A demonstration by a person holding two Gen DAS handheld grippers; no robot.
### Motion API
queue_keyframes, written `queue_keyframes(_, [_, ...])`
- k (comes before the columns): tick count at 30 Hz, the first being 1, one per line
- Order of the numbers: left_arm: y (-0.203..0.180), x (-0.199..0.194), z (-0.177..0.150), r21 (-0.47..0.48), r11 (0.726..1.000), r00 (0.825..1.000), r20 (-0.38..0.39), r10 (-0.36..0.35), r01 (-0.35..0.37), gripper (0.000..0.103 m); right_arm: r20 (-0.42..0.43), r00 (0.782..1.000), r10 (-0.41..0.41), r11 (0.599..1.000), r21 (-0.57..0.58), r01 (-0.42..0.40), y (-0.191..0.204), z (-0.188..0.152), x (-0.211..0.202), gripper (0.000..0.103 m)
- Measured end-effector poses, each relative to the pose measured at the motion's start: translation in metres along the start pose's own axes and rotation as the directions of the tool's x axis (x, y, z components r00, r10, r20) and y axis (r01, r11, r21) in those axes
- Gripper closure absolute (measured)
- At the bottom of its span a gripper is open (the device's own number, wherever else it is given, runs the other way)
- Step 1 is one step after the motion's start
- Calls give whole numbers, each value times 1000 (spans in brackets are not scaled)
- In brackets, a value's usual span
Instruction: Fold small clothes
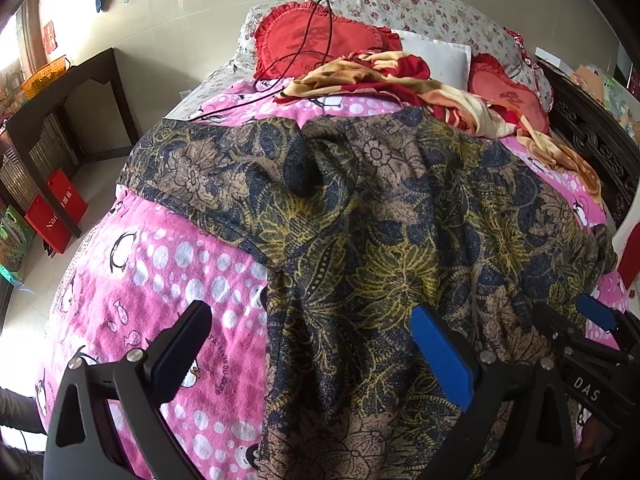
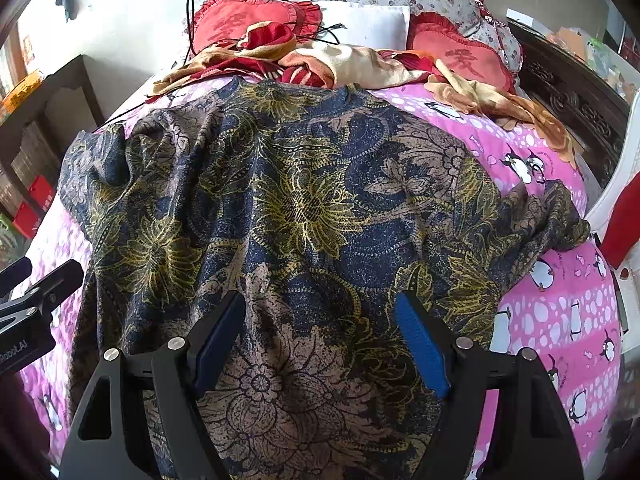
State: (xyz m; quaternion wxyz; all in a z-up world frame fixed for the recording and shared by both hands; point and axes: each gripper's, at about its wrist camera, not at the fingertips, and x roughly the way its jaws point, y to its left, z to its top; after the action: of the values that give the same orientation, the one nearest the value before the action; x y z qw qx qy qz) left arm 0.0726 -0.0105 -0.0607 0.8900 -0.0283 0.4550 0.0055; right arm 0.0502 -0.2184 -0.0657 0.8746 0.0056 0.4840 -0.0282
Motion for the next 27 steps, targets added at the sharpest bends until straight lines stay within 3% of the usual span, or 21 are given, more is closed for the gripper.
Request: queue_keyframes(27, [1,3,2,-6,1000,1000,-3,0,0,1,-9,1000,6,1000,11,-6,2,1,7,31])
